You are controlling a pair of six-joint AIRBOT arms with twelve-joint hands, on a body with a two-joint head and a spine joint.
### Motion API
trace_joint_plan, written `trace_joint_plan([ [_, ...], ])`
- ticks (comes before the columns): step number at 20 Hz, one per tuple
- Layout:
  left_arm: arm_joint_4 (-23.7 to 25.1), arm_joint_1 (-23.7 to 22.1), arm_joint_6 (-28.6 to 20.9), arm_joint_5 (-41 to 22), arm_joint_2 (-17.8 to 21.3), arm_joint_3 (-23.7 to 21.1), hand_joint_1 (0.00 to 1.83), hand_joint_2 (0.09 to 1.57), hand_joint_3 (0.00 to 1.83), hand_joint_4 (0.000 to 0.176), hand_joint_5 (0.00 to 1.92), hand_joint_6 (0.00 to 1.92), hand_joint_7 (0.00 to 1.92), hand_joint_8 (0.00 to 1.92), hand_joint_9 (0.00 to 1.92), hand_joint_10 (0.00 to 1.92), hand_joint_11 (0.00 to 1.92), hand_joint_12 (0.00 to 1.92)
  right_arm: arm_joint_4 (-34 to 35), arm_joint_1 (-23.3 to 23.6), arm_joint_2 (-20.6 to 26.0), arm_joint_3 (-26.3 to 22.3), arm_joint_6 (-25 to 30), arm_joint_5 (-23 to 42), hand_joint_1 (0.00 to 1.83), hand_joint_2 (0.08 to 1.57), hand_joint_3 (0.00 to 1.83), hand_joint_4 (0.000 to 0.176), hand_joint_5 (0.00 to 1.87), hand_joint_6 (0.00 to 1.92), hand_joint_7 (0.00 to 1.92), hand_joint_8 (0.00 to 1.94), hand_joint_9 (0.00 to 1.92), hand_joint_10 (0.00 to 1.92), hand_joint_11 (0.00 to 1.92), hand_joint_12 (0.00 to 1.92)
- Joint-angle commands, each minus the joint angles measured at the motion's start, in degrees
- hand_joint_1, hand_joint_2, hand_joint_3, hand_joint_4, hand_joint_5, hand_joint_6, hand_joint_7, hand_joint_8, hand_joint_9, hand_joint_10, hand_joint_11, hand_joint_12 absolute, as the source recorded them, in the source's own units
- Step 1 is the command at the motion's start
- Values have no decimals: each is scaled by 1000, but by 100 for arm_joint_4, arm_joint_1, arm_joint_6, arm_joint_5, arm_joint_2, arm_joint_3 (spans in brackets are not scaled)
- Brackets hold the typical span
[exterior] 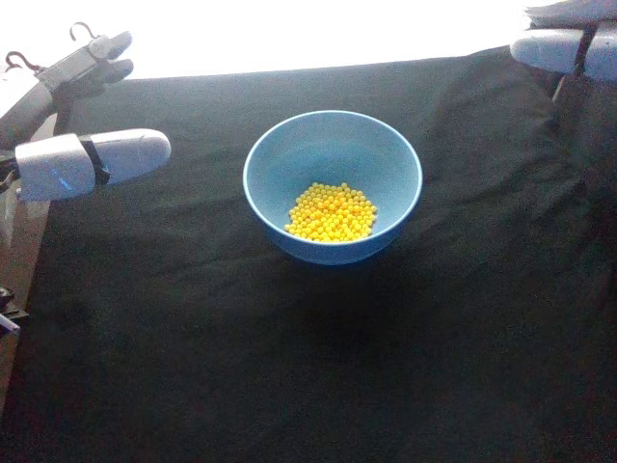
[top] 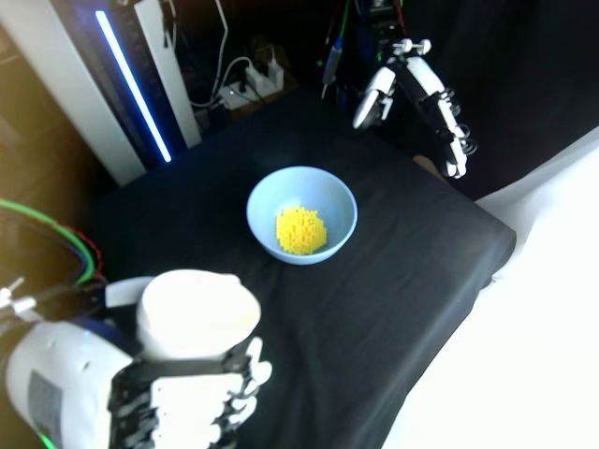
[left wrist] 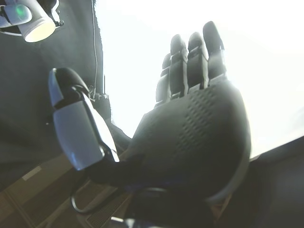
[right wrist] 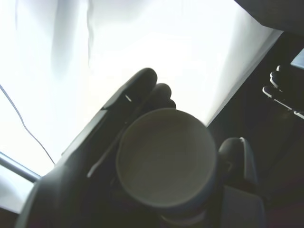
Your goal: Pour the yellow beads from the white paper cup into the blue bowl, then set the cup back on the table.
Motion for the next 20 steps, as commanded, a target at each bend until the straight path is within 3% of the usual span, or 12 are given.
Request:
trace_joint_plan([
  [1, -30, -32, -79, -733, -34, 7, 574, 863, 1, 0, 166, 4, 334, 3, 223, 6, 0, 582, 220, 25, 1, 34, 129, 946, 928, 1252, 1, 0, 742, 560, 1145, 1, 1218, 8, 1109, 149],
  [2, -30, -32, -79, -734, -38, 7, 569, 865, 1, 0, 170, 3, 334, 2, 232, 6, 0, 596, 368, -56, -27, 34, 165, 1028, 1032, 1226, 15, 0, 771, 1132, 1147, 2, 1217, 5, 1085, 126],
  [3, -30, -33, -81, -734, -40, 8, 564, 868, 1, 0, 172, 2, 332, 0, 240, 5, 0, 638, 507, -122, -59, 34, 179, 1103, 1060, 1216, 4, 0, 790, 1235, 1159, 5, 1220, 4, 1068, 113],
  [5, -33, -33, -88, -746, -48, 9, 555, 866, 0, 0, 166, 0, 332, 3, 235, 0, 0, 621, 569, -171, -113, 35, 196, 1130, 1060, 1202, 4, 0, 816, 1230, 1165, 2, 1207, 0, 1049, 92],
  [6, -33, -33, -94, -750, -57, 10, 560, 864, 0, 0, 164, 0, 329, 1, 221, 1, 0, 582, 568, -193, -136, 35, 199, 1129, 898, 1226, 2, 0, 793, 527, 1110, 2, 1168, 3, 1047, 83],
  [7, -33, -33, -101, -750, -68, 15, 572, 865, 0, 0, 163, 0, 332, 1, 232, 4, 0, 612, 568, -211, -152, 35, 203, 1129, 1052, 1190, 8, 0, 842, 1035, 1162, 12, 1188, 7, 1051, 79],
  [8, -33, -33, -109, -750, -84, 23, 574, 856, 0, 0, 155, 0, 328, 0, 222, 2, 0, 592, 566, -227, -171, 37, 207, 1127, 1086, 1187, 4, 0, 844, 1155, 1196, 17, 1208, 10, 1067, 85],
  [10, -33, -34, -113, -751, -94, 26, 576, 851, 0, 0, 151, 0, 327, 0, 217, 2, 0, 576, 564, -242, -199, 42, 208, 1124, 1119, 1165, 0, 0, 888, 1114, 1233, 19, 1252, 18, 1104, 100],
  [14, -33, -34, -119, -765, -103, 26, 576, 846, 0, 0, 156, 2, 342, 4, 201, 2, 0, 526, 527, -259, -293, 88, 250, 1039, 1096, 1210, 0, 0, 812, 1236, 1264, 7, 1257, 3, 1094, 95],
  [18, -33, -34, -121, -770, -107, 21, 589, 858, 2, 0, 153, 0, 331, 1, 189, 0, 0, 445, 458, -330, -419, 235, 482, 876, 1140, 1135, 0, 0, 952, 1016, 1232, 3, 1219, 3, 1075, 81],
  [20, -33, -34, -122, -770, -109, 21, 582, 859, 2, 0, 151, 0, 336, 2, 189, 0, 0, 446, 458, -349, -426, 248, 490, 817, 1152, 1111, 0, 0, 996, 947, 1113, 0, 1049, 0, 910, 28],
])
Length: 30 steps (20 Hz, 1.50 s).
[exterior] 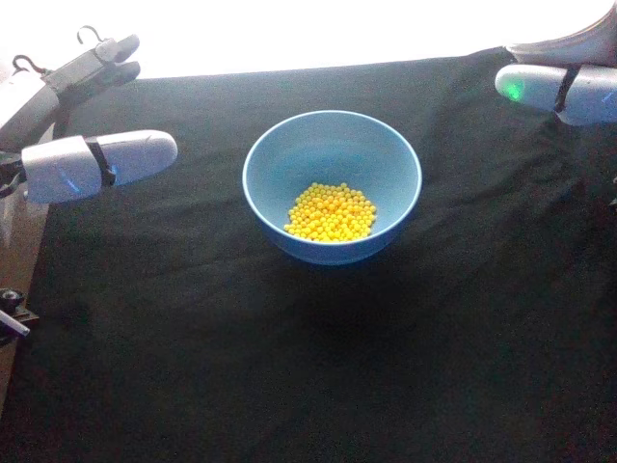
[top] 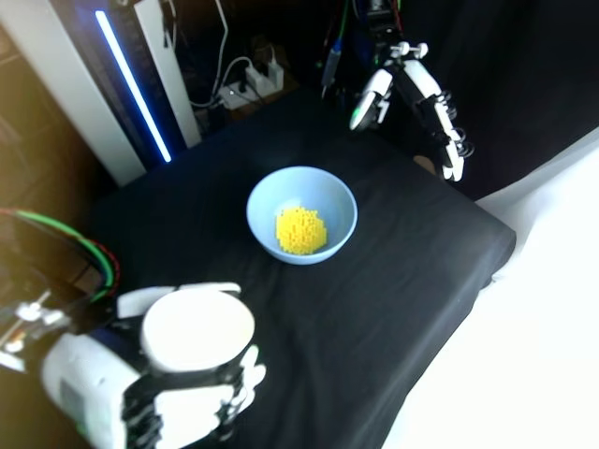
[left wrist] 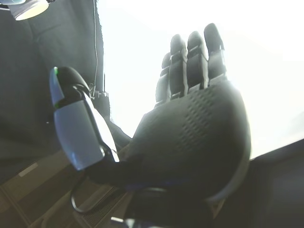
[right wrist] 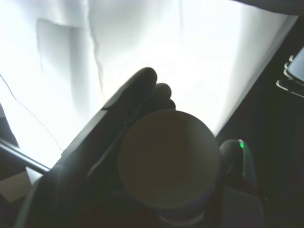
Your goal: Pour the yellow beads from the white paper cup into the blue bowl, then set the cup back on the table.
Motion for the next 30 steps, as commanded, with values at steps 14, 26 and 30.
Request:
trace_joint_plan([
  [14, -20, -33, -59, -718, -30, 12, 588, 864, 0, 0, 159, 2, 330, 0, 202, 1, 0, 510, 44, 13, 61, 72, 159, 587, 1021, 1101, 3, 175, 986, 965, 375, 5, 188, 2, 340, 5],
  [26, -20, -32, -59, -723, -34, 12, 581, 859, 0, 5, 159, 2, 318, 0, 182, 2, 0, 435, 21, -10, 82, 71, 165, 555, 794, 947, 0, 54, 946, 1, 370, 7, 260, 2, 304, 259],
  [30, -20, -32, -59, -721, -34, 14, 599, 868, 0, 0, 151, 0, 332, 2, 194, 2, 0, 499, 21, -21, 98, 71, 165, 555, 538, 776, 0, 84, 749, 0, 393, 6, 249, 1, 0, 862],
])
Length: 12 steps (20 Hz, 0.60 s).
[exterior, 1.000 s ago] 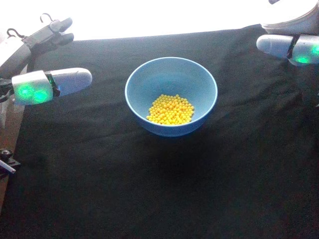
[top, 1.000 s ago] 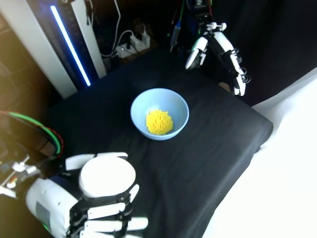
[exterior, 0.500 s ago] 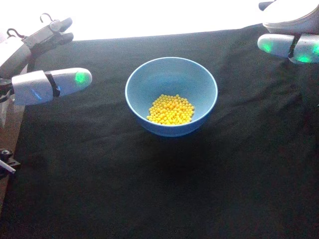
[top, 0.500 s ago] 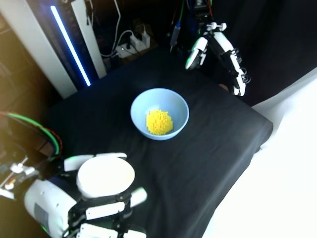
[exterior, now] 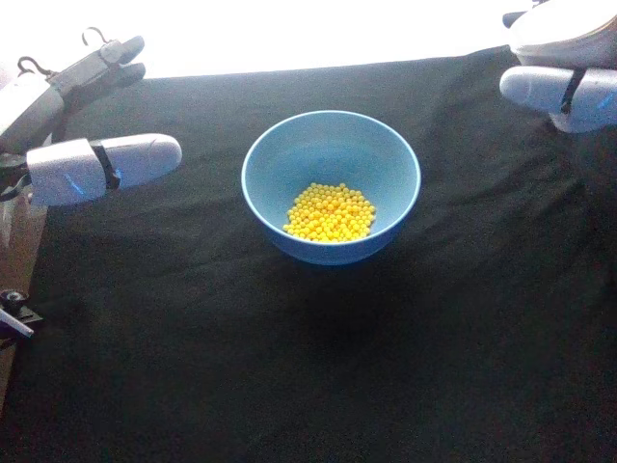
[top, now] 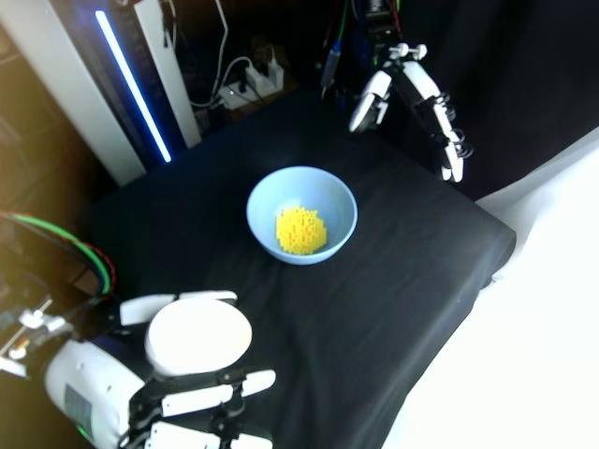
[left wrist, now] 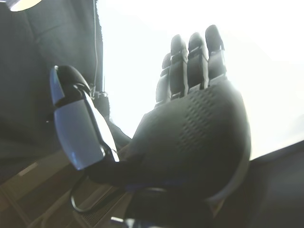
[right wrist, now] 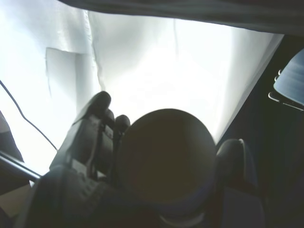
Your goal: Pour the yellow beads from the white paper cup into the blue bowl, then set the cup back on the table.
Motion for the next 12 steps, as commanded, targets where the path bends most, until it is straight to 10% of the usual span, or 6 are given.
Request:
trace_joint_plan([
  [1, -35, -31, -59, -703, -4, 14, 594, 869, 0, 0, 147, 0, 331, 1, 195, 1, 0, 519, 95, 38, 59, 43, 86, 717, 472, 777, 0, 80, 704, 0, 393, 4, 249, 1, 0, 861],
  [4, -35, -31, -58, -704, -4, 16, 586, 861, 0, 0, 153, 1, 339, 2, 200, 2, 0, 510, 95, 33, 61, 44, 86, 717, 345, 745, 5, 49, 659, 0, 442, 9, 272, 4, 0, 829],
  [6, -35, -31, -58, -703, -4, 17, 584, 880, 3, 0, 140, 1, 323, 1, 187, 1, 0, 484, 95, 30, 68, 45, 86, 717, 400, 823, 6, 78, 749, 19, 480, 7, 289, 5, 0, 806],
  [12, -34, -30, -58, -707, -4, 16, 572, 872, 1, 8, 143, 2, 324, 1, 195, 1, 0, 513, 112, -6, 85, 45, 86, 708, 581, 850, 0, 69, 642, 0, 467, 1, 339, 7, 0, 1145],
])
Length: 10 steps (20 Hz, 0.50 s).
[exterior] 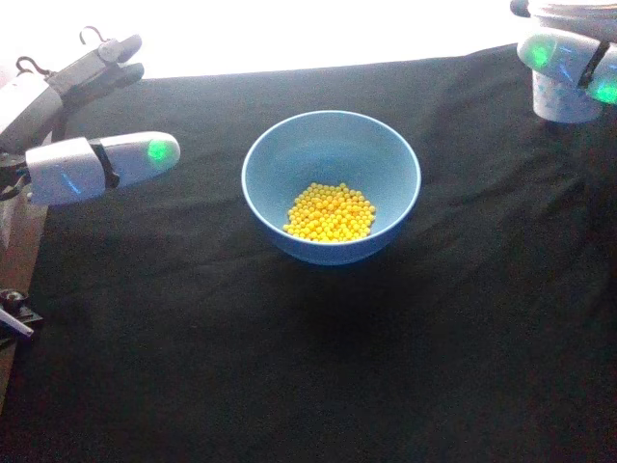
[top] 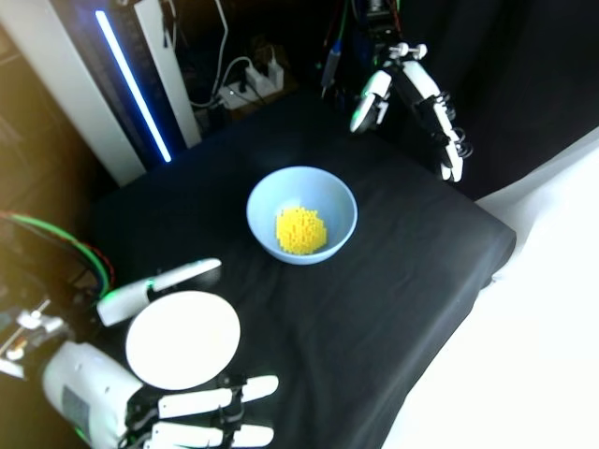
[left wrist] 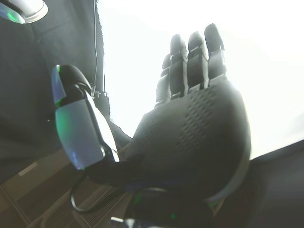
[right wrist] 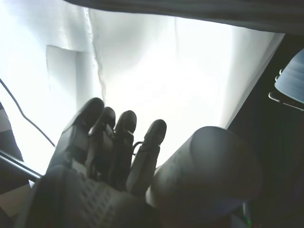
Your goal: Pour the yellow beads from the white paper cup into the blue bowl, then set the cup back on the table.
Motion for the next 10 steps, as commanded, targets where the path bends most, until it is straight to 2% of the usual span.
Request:
trace_joint_plan([
  [1, -33, -31, -58, -705, -4, 16, 587, 869, 0, 9, 148, 2, 323, 0, 192, 0, 0, 493, 106, 19, 26, 45, 84, 702, 568, 746, 0, 71, 529, 0, 440, 2, 353, 8, 0, 1180],
  [2, -33, -31, -58, -707, -4, 16, 582, 868, 0, 13, 147, 1, 320, 0, 194, 1, 0, 489, 107, 17, 26, 45, 84, 701, 590, 673, 0, 94, 419, 0, 412, 3, 350, 3, 0, 1138],
  [3, -33, -31, -58, -707, -4, 16, 587, 875, 1, 16, 146, 0, 314, 0, 187, 2, 0, 466, 107, 16, 27, 48, 84, 700, 638, 636, 0, 149, 267, 0, 386, 2, 328, 1, 0, 1077],
  [4, -33, -32, -58, -707, -4, 16, 587, 873, 0, 4, 143, 0, 317, 2, 183, 1, 0, 459, 113, 13, 27, 49, 84, 697, 656, 592, 0, 171, 188, 0, 370, 1, 316, 1, 0, 1017],
  [5, -33, -32, -58, -709, -4, 15, 585, 872, 0, 17, 146, 0, 313, 0, 179, 0, 0, 426, 122, 11, 27, 50, 84, 692, 642, 552, 0, 175, 96, 0, 343, 1, 294, 1, 0, 941],
  [6, -33, -32, -58, -710, -4, 15, 584, 873, 0, 19, 146, 0, 314, 1, 180, 1, 0, 440, 129, 6, 26, 50, 83, 689, 639, 548, 0, 176, 36, 0, 316, 1, 262, 1, 0, 870],
  [8, -33, -32, -59, -714, -4, 12, 593, 878, 1, 36, 153, 2, 309, 0, 176, 1, 0, 425, 146, -6, 15, 50, 82, 688, 611, 534, 0, 176, 0, 0, 272, 0, 227, 0, 0, 821],
  [10, -33, -32, -59, -715, -3, 12, 587, 876, 0, 44, 160, 4, 309, 1, 185, 4, 0, 424, 168, -24, 3, 50, 82, 689, 631, 521, 0, 176, 0, 0, 242, 3, 179, 6, 0, 651],
])
